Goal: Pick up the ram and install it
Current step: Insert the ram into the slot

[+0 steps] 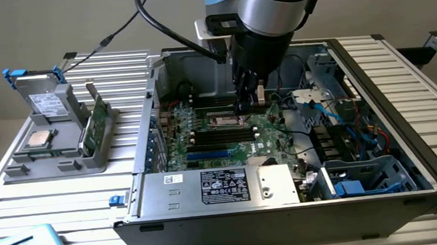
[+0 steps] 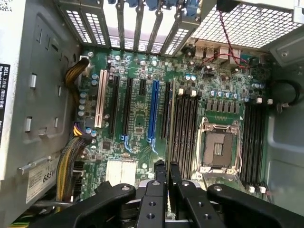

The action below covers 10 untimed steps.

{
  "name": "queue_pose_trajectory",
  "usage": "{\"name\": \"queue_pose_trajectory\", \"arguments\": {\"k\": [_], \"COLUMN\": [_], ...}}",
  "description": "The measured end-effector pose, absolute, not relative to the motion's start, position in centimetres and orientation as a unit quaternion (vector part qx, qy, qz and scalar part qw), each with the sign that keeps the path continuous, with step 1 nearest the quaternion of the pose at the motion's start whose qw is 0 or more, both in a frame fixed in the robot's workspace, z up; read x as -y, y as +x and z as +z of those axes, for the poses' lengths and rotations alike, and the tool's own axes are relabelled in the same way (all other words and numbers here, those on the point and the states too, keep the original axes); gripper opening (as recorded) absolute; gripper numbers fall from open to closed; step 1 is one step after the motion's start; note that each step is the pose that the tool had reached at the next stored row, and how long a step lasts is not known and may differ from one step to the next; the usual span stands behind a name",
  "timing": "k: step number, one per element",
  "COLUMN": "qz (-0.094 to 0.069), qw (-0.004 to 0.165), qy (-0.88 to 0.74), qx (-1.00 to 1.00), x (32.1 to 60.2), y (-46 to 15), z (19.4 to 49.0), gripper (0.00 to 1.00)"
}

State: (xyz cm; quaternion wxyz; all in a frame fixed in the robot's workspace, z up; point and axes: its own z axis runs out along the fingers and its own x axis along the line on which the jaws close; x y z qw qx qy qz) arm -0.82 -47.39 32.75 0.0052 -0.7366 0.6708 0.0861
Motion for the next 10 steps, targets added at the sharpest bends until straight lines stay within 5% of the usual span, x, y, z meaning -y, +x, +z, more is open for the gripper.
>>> {"name": "queue_pose_trajectory", "arguments": {"k": [10], "qz": [0.075], "qw": [-0.014], "qy": [-0.733], "qx": [-0.676], "x": [46.7], "y": [-0.68], "z": [32.02], "gripper": [0.14]}}
